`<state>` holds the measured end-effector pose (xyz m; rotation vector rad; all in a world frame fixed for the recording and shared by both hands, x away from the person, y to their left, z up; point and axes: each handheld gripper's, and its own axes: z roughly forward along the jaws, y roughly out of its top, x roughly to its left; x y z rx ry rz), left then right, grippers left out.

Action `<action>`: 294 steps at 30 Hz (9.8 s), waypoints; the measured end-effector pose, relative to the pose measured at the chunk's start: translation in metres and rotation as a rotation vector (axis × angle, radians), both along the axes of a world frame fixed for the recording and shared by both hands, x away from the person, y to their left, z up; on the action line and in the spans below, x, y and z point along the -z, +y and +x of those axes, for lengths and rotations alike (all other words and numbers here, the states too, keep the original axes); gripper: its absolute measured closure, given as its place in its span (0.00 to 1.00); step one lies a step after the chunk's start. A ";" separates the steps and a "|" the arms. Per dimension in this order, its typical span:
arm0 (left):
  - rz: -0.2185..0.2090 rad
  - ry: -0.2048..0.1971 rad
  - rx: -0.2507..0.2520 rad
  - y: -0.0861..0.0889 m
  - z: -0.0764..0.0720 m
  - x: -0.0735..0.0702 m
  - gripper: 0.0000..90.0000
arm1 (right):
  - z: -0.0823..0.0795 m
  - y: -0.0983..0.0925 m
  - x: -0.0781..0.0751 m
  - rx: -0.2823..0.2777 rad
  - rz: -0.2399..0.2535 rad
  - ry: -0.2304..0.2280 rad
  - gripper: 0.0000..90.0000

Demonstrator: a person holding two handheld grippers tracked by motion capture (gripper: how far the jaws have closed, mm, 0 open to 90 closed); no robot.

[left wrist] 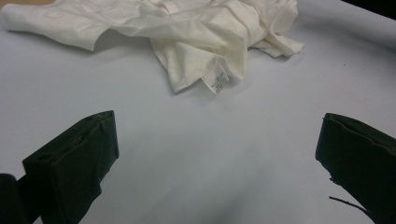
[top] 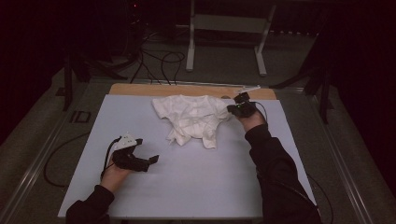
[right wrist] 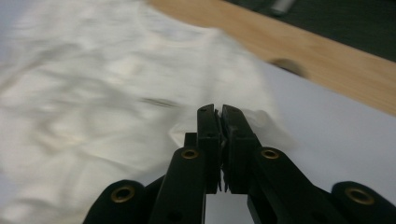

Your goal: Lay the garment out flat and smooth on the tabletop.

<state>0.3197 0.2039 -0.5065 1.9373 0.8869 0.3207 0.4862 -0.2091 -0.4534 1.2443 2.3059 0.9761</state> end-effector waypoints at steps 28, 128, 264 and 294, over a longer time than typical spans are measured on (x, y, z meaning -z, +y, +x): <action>-0.023 -0.014 -0.007 0.005 -0.003 -0.002 0.00 | -0.018 0.113 -0.017 -0.379 0.153 0.102 0.72; -0.018 -0.022 -0.003 0.002 -0.001 -0.002 0.00 | -0.012 -0.116 0.058 0.393 -0.054 0.154 0.76; 0.266 0.001 0.415 -0.222 0.095 -0.036 0.59 | -0.209 -0.070 0.035 -0.120 0.212 -0.113 0.10; 0.206 0.302 0.108 -0.213 0.165 -0.034 0.45 | -0.208 -0.068 0.038 -0.132 0.197 -0.107 0.10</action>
